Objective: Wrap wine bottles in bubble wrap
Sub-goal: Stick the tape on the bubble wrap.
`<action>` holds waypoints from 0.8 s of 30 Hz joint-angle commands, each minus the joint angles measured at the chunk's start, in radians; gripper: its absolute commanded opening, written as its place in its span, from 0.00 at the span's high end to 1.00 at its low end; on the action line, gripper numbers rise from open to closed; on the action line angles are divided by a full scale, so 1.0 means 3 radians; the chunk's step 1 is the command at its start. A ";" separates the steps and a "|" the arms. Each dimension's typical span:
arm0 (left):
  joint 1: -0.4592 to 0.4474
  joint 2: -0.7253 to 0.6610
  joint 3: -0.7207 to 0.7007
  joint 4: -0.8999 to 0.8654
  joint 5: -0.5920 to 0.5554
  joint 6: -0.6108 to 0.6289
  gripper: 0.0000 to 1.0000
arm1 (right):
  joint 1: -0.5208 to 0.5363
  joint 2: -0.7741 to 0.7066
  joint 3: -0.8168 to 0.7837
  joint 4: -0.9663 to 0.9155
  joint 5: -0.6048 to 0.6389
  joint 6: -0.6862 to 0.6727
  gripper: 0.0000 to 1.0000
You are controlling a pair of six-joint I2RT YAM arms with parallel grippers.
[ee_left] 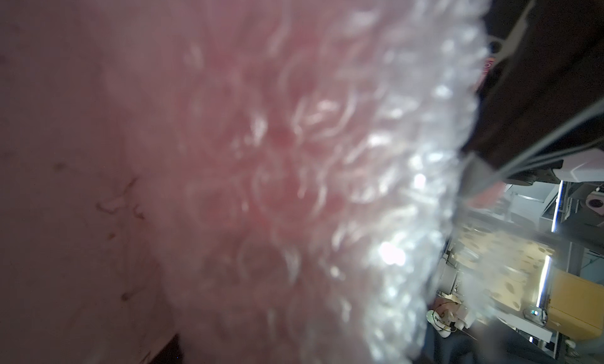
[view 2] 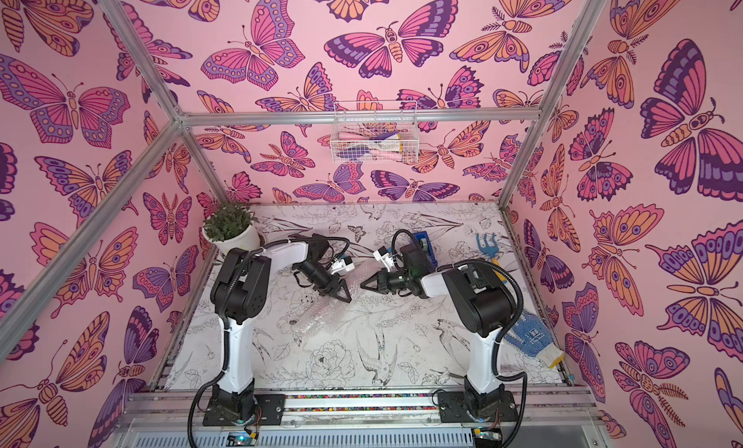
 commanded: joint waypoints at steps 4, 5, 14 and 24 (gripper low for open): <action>-0.0033 0.0435 -0.0275 -0.0330 -0.0842 -0.0076 0.84 | -0.0087 0.0044 -0.0032 -0.0281 0.0098 -0.0163 1.00; -0.0033 0.0435 -0.0276 -0.0330 -0.0842 -0.0077 0.84 | -0.0085 0.0048 -0.0020 -0.0291 0.0094 -0.0163 1.00; -0.0030 0.0438 -0.0284 -0.0330 -0.0838 -0.0075 0.84 | -0.0087 0.0203 0.0105 -0.0390 0.0110 -0.0133 1.00; -0.0023 0.0439 -0.0278 -0.0335 -0.0832 -0.0070 0.84 | -0.0083 0.0223 0.0099 -0.0298 0.0127 -0.0048 1.00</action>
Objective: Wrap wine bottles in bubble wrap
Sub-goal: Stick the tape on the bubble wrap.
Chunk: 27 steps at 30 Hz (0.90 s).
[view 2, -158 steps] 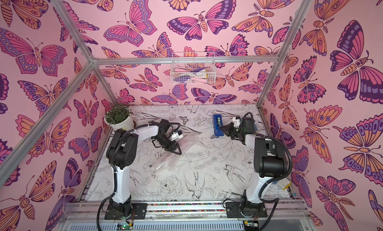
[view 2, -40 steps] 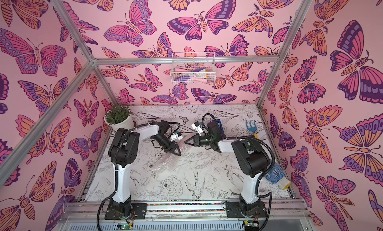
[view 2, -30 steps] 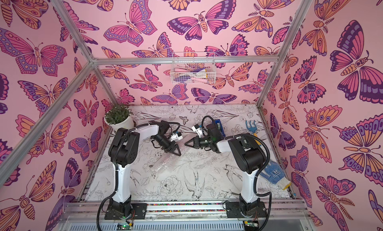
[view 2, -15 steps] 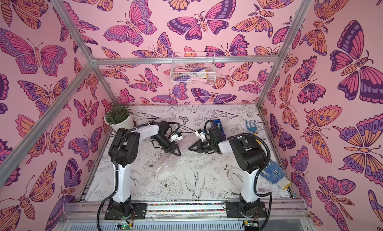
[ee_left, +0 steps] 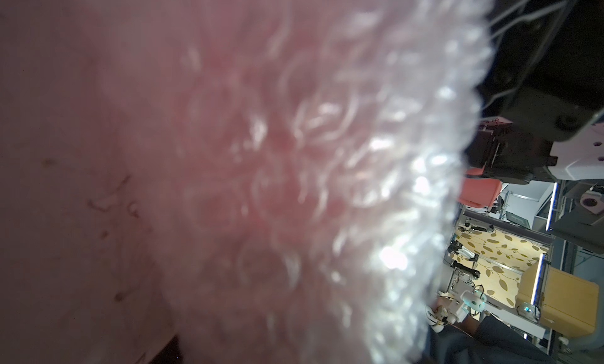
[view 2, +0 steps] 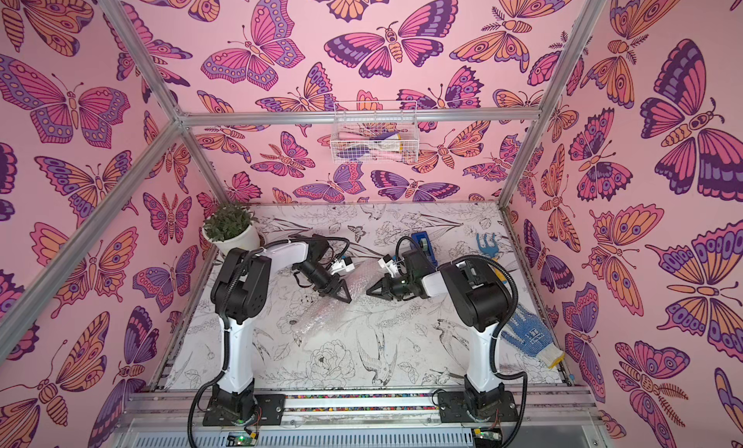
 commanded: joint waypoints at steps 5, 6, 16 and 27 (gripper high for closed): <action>-0.0023 0.0430 -0.0278 -0.0313 -0.0846 -0.0070 0.84 | -0.0012 0.0094 0.0143 0.0055 0.0011 0.0083 1.00; -0.0023 0.0428 -0.0278 -0.0319 -0.0849 -0.0070 0.84 | -0.0011 0.0103 0.0151 0.0068 0.0011 0.0105 1.00; -0.0023 0.0433 -0.0278 -0.0317 -0.0836 -0.0067 0.84 | -0.0011 0.0172 0.0241 0.0085 0.0100 0.0259 0.92; -0.0023 0.0431 -0.0276 -0.0323 -0.0834 -0.0064 0.84 | -0.0027 0.0139 0.0180 0.0119 0.0244 0.0396 0.76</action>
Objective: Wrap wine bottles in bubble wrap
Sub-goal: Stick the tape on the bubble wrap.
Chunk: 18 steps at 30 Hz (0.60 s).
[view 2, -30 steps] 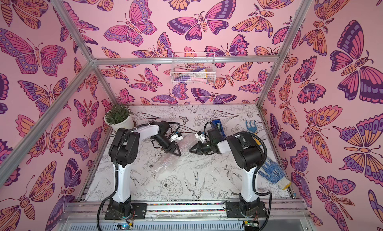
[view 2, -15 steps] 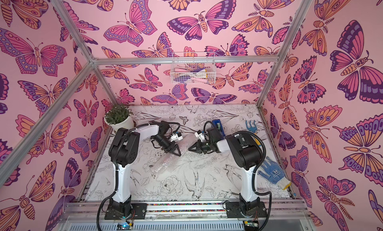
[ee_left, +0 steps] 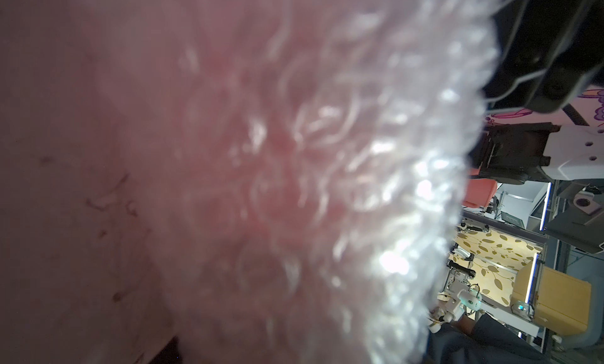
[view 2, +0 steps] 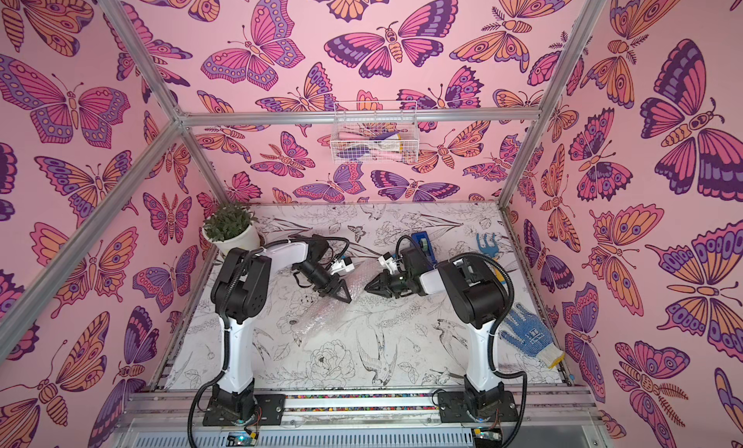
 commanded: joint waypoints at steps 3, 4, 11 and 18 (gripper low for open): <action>-0.0038 0.0424 -0.0278 -0.0310 -0.0872 -0.0064 0.84 | -0.0071 -0.0025 -0.0015 -0.0023 0.0194 0.0010 0.69; -0.0035 0.0421 -0.0278 -0.0311 -0.0870 -0.0061 0.84 | -0.0091 -0.0045 -0.0030 -0.0083 0.0212 -0.0018 0.66; -0.0036 0.0425 -0.0273 -0.0309 -0.0870 -0.0064 0.84 | -0.0203 -0.0265 -0.0173 -0.0445 0.0256 -0.0268 0.48; -0.0025 0.0425 -0.0268 -0.0313 -0.0870 -0.0066 0.84 | -0.0227 -0.0559 -0.0327 -0.0939 0.0328 -0.0631 0.42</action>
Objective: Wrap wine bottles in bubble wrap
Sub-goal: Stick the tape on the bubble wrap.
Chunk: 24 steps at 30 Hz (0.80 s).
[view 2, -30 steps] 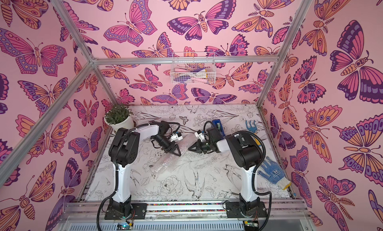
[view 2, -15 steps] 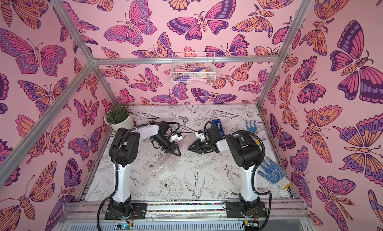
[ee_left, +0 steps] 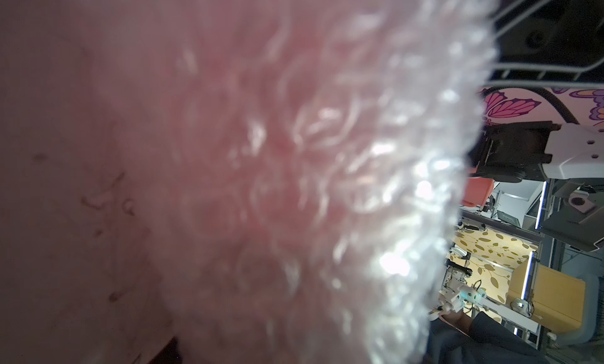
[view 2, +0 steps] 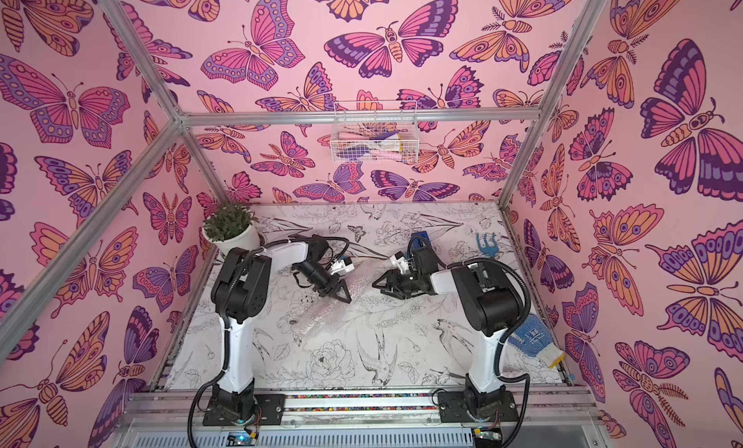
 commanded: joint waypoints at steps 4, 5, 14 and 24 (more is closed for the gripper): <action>-0.0024 0.0420 -0.0268 -0.0296 -0.0878 -0.0074 0.84 | 0.0023 -0.0346 -0.0078 -0.0905 0.0183 -0.0640 0.74; -0.0022 0.0427 -0.0263 -0.0298 -0.0876 -0.0079 0.84 | 0.0044 -0.0377 -0.0062 -0.1001 0.0172 -0.0712 0.84; -0.0021 0.0435 -0.0263 -0.0303 -0.0880 -0.0084 0.84 | 0.0297 -0.0202 0.0238 -0.0950 -0.0046 -0.0594 1.00; -0.0016 0.0443 -0.0258 -0.0312 -0.0873 -0.0084 0.84 | 0.0366 0.0059 0.0569 -0.0684 -0.0166 -0.0368 1.00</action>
